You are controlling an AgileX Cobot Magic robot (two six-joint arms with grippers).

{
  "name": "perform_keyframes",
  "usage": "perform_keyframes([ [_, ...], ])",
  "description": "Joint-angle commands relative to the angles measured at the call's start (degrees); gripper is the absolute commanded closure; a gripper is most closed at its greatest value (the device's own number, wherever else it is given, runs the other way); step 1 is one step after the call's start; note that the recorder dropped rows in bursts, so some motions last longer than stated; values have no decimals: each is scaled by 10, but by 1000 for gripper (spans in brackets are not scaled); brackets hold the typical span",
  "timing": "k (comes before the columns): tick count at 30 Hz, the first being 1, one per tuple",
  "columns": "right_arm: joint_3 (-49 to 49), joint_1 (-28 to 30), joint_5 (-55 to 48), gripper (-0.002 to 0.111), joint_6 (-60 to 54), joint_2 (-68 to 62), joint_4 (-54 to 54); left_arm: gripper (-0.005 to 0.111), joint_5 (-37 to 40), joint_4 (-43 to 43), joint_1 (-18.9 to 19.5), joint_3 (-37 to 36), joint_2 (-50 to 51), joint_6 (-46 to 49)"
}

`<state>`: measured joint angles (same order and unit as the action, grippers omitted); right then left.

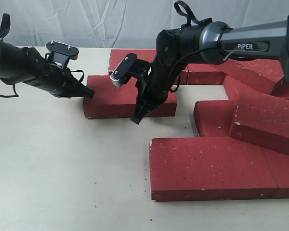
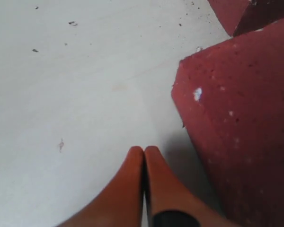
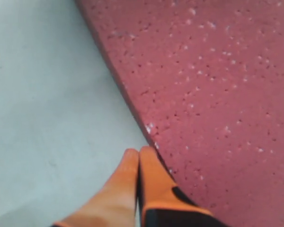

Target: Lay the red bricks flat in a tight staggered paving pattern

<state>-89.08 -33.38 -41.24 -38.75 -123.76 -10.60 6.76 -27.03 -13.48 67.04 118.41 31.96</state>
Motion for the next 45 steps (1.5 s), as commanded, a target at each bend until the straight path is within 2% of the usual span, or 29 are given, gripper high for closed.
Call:
perform_keyframes([
  [1, 2, 14, 19, 109, 0, 1, 4, 107, 1, -6, -21, 12, 3, 0],
  [9, 2, 14, 20, 109, 0, 1, -11, 107, -29, -4, -39, 15, 3, 0],
  [21, 2, 14, 15, 109, 0, 3, -2, 107, -32, -3, -40, 19, 17, 1],
  [33, 2, 14, -84, 109, 54, 72, 25, 107, -54, -5, -51, 19, 12, 1],
  [38, 2, 14, -83, 109, 54, 67, -41, 107, -57, -5, -68, 34, 21, 1],
  [45, 2, 14, -87, 109, 54, 51, -43, 107, -51, -5, -74, 50, 36, 1],
])
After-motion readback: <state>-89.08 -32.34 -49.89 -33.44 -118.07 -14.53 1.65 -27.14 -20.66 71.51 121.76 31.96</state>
